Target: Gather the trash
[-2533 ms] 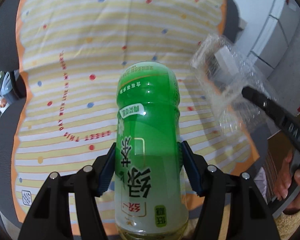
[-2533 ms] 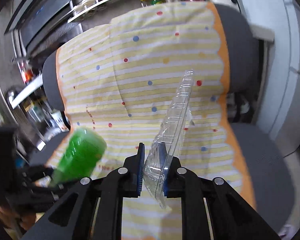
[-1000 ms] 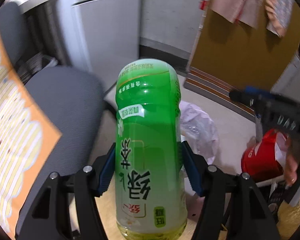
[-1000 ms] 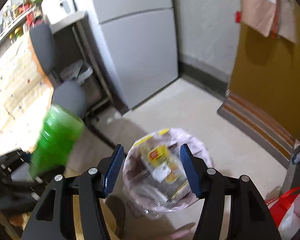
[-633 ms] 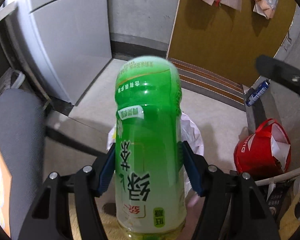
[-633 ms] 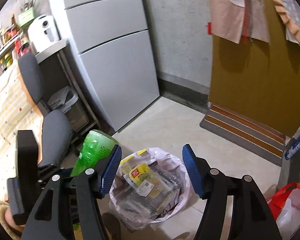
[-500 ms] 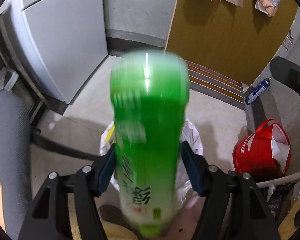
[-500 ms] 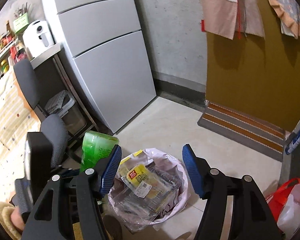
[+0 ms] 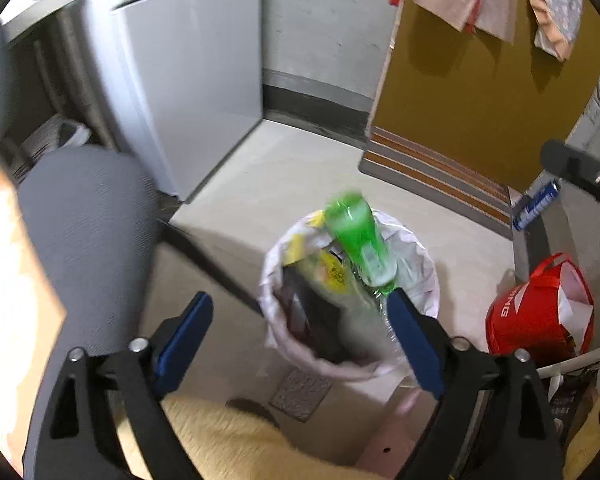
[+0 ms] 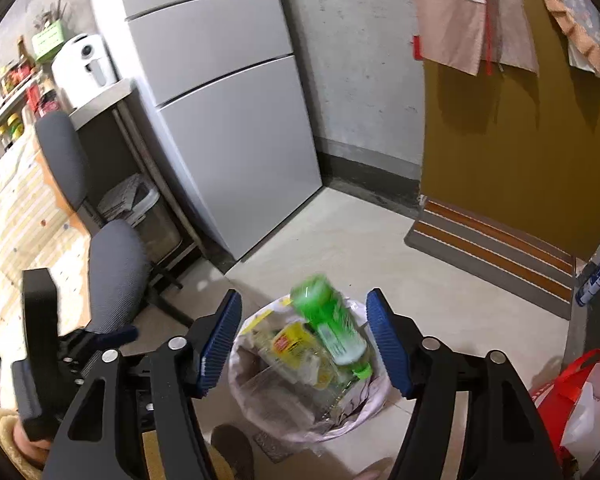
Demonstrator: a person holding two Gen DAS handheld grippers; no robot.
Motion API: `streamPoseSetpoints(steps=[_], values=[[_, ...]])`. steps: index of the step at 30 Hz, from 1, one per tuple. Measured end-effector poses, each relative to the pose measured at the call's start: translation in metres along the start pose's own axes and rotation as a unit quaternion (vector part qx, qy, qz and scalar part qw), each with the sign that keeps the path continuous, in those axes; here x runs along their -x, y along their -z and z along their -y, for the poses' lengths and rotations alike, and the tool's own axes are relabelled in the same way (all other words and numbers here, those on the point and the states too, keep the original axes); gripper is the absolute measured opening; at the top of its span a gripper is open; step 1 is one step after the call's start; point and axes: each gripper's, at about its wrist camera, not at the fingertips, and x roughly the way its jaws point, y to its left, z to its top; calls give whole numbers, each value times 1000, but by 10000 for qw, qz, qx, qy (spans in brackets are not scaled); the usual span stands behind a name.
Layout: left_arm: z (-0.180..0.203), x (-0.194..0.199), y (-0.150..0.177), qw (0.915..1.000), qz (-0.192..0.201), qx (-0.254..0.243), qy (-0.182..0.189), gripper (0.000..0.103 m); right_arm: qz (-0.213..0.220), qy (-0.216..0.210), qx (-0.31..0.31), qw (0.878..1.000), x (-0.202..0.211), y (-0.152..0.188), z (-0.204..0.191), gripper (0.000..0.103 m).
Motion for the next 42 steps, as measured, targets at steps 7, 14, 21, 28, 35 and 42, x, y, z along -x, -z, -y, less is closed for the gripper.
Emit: streamPoseSetpoints(steps=[7,14,21,28,35,42], values=[[-25,57,16,9978,143,527,-383,96,-452,85,541,9975,14,14,-43,82],[-42,104,22,9923,154,828,-907,97,-729,-226,937,9927,34,12,-74,89],[-43,143,27,9902,200,813,-1116,97,-389,-411,1311,9898,75,-1,-88,90],[-41,181,29,9860,525,768,-1384,97,-23,-584,1433,9880,107,-12,-95,90],[-45,197,28,9826,716,812,-1510,97,-27,-591,1520,9866,106,-13,-99,90],[-51,194,30,9822,652,928,-1500,97,-87,-561,1570,9860,101,-11,-100,90]])
